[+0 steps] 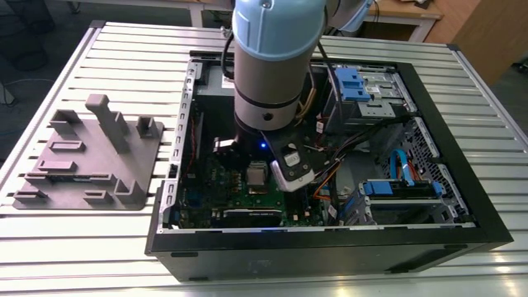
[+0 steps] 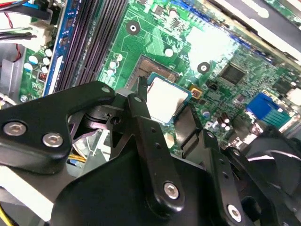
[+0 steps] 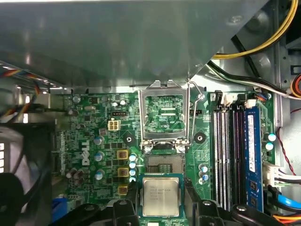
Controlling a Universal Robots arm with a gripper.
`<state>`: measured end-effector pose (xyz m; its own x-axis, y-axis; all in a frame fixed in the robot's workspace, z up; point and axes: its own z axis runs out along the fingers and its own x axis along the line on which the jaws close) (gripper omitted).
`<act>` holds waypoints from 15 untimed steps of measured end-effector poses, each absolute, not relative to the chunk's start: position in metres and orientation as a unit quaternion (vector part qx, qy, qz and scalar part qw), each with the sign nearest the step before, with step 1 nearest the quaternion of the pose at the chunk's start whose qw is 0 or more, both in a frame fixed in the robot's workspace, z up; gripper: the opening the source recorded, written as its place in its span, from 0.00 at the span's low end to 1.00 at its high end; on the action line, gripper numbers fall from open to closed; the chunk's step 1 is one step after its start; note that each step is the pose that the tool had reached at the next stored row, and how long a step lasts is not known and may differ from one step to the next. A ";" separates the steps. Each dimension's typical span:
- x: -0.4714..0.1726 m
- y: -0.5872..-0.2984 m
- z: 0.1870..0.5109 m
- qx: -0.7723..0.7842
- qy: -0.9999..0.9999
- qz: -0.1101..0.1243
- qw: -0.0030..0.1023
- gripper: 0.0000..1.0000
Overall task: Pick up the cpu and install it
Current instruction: 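Place the cpu into insertion slot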
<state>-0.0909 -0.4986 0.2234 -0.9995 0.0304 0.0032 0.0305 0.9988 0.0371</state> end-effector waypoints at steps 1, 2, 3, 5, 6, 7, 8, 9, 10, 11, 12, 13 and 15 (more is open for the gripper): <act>-0.090 -0.499 0.222 -0.015 -1.000 -0.019 0.001 0.47; -0.090 -0.499 0.221 -0.015 -1.000 -0.019 0.001 0.47; -0.090 -0.499 0.220 -0.015 -1.000 -0.019 0.001 0.47; -0.089 -0.499 0.217 -0.015 -1.000 -0.019 0.001 0.47; -0.088 -0.499 0.215 -0.015 -1.000 -0.019 0.001 0.47; -0.088 -0.499 0.213 -0.015 -1.000 -0.019 0.001 0.47; -0.088 -0.499 0.211 -0.015 -1.000 -0.019 0.001 0.47; -0.088 -0.499 0.209 -0.015 -1.000 -0.019 0.001 0.47; -0.088 -0.499 0.207 -0.015 -1.000 -0.019 0.001 0.47; -0.088 -0.499 0.206 -0.015 -1.000 -0.019 0.001 0.47; -0.087 -0.499 0.204 -0.015 -1.000 -0.019 0.001 0.47; -0.087 -0.499 0.203 -0.015 -1.000 -0.019 0.001 0.47; -0.086 -0.498 0.201 -0.015 -1.000 -0.019 0.001 0.47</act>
<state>-0.0858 -0.4982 0.2010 -0.9995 0.0304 0.0033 0.0305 0.9988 0.0371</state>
